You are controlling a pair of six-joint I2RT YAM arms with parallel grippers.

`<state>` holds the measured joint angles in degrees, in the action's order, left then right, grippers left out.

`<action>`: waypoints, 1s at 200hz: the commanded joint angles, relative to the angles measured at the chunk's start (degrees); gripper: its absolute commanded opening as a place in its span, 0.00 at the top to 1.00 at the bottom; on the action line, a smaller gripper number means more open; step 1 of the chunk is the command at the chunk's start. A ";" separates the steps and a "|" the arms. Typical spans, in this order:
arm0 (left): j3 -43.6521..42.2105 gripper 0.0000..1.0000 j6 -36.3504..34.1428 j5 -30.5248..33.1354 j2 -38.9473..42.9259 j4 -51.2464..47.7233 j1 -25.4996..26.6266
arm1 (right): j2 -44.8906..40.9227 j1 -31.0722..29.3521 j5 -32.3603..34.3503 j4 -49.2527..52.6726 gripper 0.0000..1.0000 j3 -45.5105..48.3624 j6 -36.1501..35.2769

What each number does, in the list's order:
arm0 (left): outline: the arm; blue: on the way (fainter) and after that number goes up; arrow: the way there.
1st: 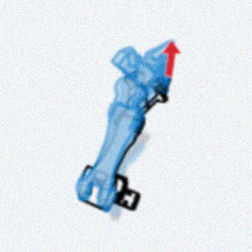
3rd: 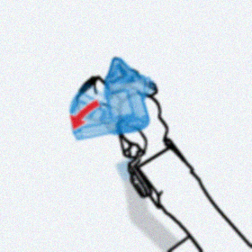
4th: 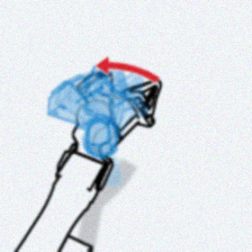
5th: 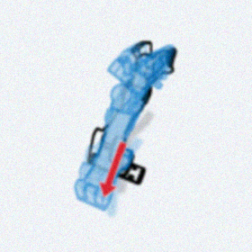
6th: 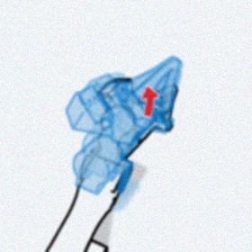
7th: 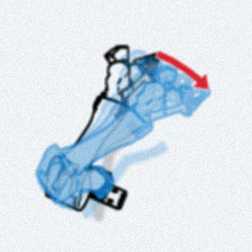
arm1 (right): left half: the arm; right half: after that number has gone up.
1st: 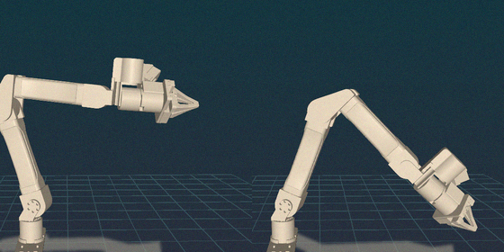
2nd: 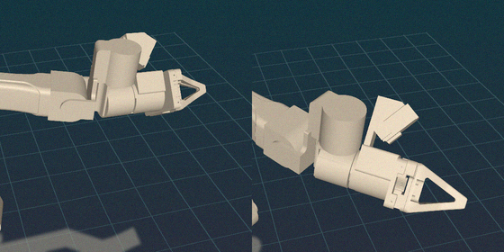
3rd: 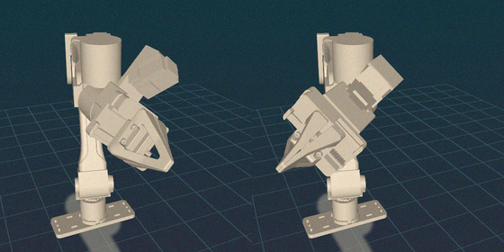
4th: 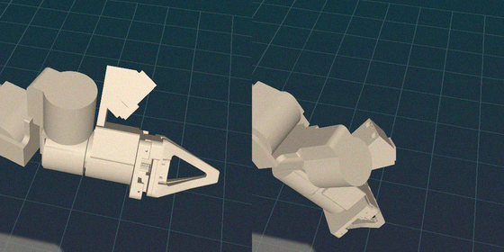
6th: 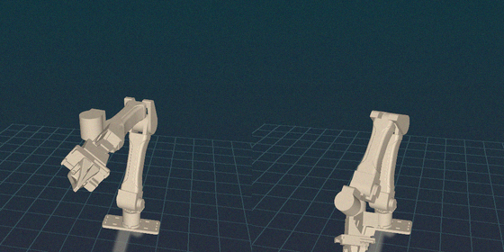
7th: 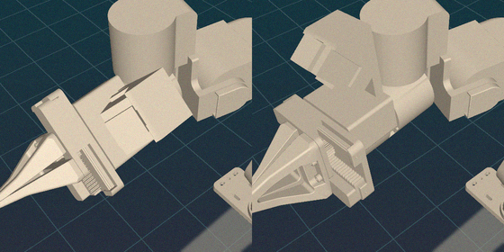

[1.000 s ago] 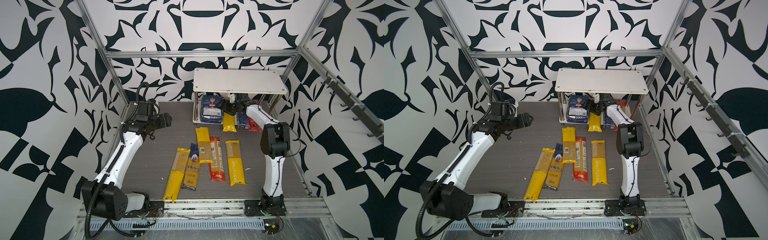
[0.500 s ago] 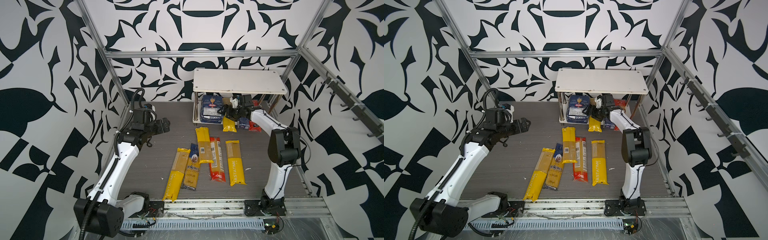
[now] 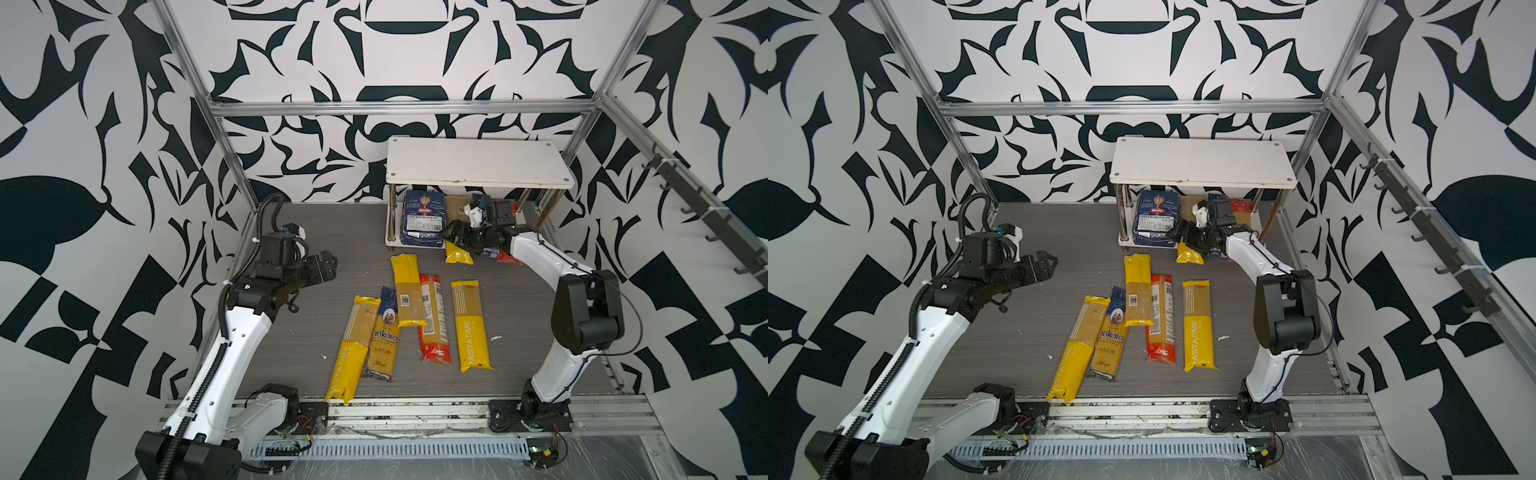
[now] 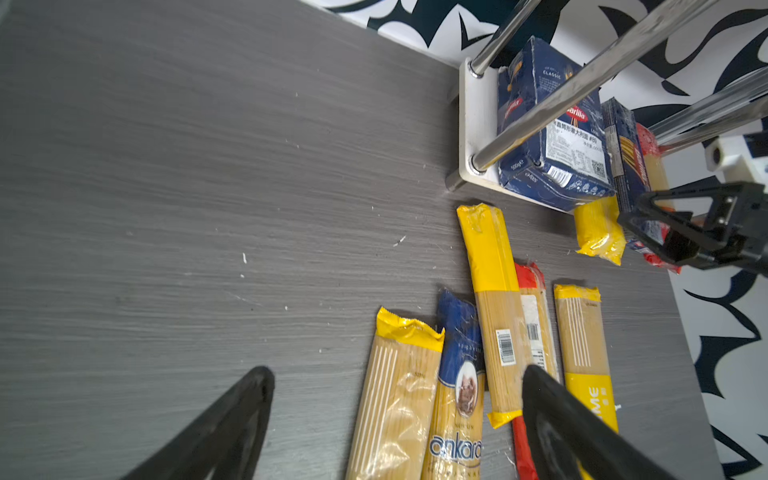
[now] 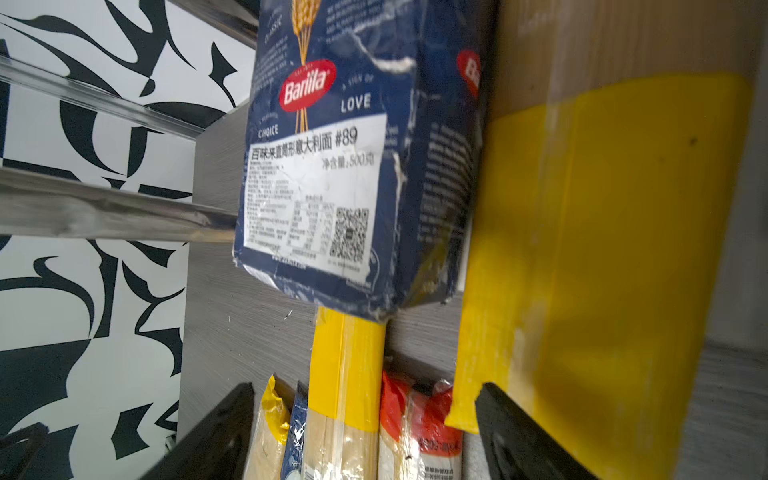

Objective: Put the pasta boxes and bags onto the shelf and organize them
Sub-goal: 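Withdraw the right gripper from the shelf while the left gripper reaches toward bags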

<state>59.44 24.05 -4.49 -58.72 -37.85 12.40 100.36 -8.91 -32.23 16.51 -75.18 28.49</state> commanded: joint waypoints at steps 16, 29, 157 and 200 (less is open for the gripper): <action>-3.69 0.05 2.20 -3.45 2.52 -2.82 1.20 | -9.80 -0.88 0.87 -0.46 0.13 6.88 -0.85; -5.18 0.05 2.86 -3.18 3.20 -2.78 2.61 | -12.53 -1.63 1.29 0.60 0.13 9.17 -1.39; -19.37 0.07 16.14 13.85 -0.52 -2.88 25.44 | -40.15 -29.85 23.07 17.06 0.12 19.24 -1.26; -20.88 0.10 20.06 15.67 -4.26 -2.01 31.55 | -45.57 -29.85 24.48 19.19 0.11 22.05 -1.63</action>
<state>39.29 39.94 8.40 -60.55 -39.68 40.97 56.93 -38.68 -10.41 34.24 -54.43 27.03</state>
